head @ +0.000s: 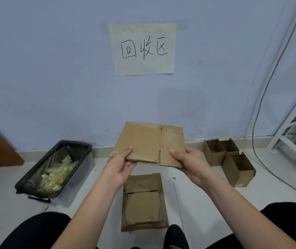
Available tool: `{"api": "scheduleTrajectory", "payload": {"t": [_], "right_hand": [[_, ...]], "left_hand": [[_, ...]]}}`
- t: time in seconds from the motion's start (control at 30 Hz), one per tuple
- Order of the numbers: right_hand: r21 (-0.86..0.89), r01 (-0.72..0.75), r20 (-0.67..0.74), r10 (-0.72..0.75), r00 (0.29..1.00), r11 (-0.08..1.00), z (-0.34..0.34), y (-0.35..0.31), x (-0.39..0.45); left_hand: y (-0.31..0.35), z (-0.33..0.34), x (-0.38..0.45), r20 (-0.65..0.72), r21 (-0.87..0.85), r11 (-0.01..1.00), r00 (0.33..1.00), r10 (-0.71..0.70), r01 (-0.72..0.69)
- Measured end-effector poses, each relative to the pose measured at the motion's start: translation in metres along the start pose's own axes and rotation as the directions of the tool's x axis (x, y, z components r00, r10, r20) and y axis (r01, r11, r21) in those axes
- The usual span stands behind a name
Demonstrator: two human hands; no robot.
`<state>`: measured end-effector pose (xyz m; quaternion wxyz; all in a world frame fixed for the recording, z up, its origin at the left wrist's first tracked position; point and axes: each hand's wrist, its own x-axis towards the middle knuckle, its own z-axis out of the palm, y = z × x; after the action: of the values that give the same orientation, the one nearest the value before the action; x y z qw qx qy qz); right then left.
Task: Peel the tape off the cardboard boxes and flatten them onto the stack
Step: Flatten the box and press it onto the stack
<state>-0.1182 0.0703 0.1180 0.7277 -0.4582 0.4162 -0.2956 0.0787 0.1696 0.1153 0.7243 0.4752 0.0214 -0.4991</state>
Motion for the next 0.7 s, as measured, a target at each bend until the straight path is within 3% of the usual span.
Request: {"api": "scheduleTrajectory", "payload": {"t": [0.03, 0.07, 0.1, 0.13, 0.17, 0.2, 0.23, 0.3, 0.4, 0.5, 0.53, 0.63, 0.7], "right_hand": [[-0.041, -0.005, -0.036, 0.003, 0.999, 0.999, -0.005, 0.0, 0.002], [-0.089, 0.011, -0.072, -0.018, 0.997, 0.996, -0.009, -0.001, 0.005], [-0.152, 0.039, -0.101, -0.055, 0.993, 0.988, -0.014, -0.003, 0.006], [-0.211, 0.068, -0.108, -0.092, 0.99, 0.975, -0.018, -0.006, 0.006], [-0.262, 0.099, -0.095, -0.127, 0.987, 0.96, -0.021, -0.009, 0.005], [-0.3, 0.13, -0.063, -0.156, 0.986, 0.945, -0.023, -0.013, 0.003], [-0.325, 0.159, -0.021, -0.175, 0.984, 0.932, -0.024, -0.017, 0.001], [-0.342, 0.186, 0.054, -0.178, 0.983, 0.921, -0.022, -0.022, -0.002], [-0.253, 0.227, 0.052, -0.221, 0.974, 0.941, -0.018, -0.021, -0.002], [0.082, 0.212, -0.024, -0.211, 0.977, 0.974, -0.024, -0.012, 0.01], [0.113, 0.176, -0.001, -0.177, 0.984, 0.978, -0.025, -0.008, 0.014], [-0.116, 0.046, 0.109, -0.033, 0.993, 0.992, -0.021, 0.012, 0.02], [-0.21, 0.023, 0.091, -0.004, 0.996, 0.978, -0.019, 0.027, 0.026]], "left_hand": [[0.003, -0.006, 0.003, -0.075, 0.149, 0.986, 0.993, 0.087, -0.075], [0.007, -0.014, 0.006, -0.156, 0.394, 0.904, 0.957, 0.245, -0.167], [0.012, -0.021, 0.009, -0.153, 0.665, 0.706, 0.881, 0.448, -0.243], [0.016, -0.027, 0.01, -0.035, 0.844, 0.44, 0.789, 0.614, -0.306], [0.022, -0.029, 0.01, 0.128, 0.91, 0.205, 0.714, 0.689, -0.36], [0.028, -0.027, 0.009, 0.255, 0.904, 0.085, 0.689, 0.678, -0.418], [0.031, -0.024, 0.009, 0.322, 0.888, 0.063, 0.711, 0.625, -0.456], [0.032, -0.019, 0.009, 0.352, 0.881, 0.119, 0.801, 0.484, -0.459], [0.028, -0.02, 0.004, 0.339, 0.824, 0.365, 0.893, 0.295, -0.433], [0.018, -0.021, 0.007, 0.291, 0.72, 0.556, 0.908, 0.302, -0.416], [0.014, -0.02, 0.009, 0.263, 0.68, 0.603, 0.907, 0.33, -0.417], [0.0, -0.022, 0.021, 0.176, 0.612, 0.695, 0.922, 0.344, -0.376], [-0.009, -0.028, 0.029, 0.095, 0.579, 0.752, 0.943, 0.32, -0.314]]}}
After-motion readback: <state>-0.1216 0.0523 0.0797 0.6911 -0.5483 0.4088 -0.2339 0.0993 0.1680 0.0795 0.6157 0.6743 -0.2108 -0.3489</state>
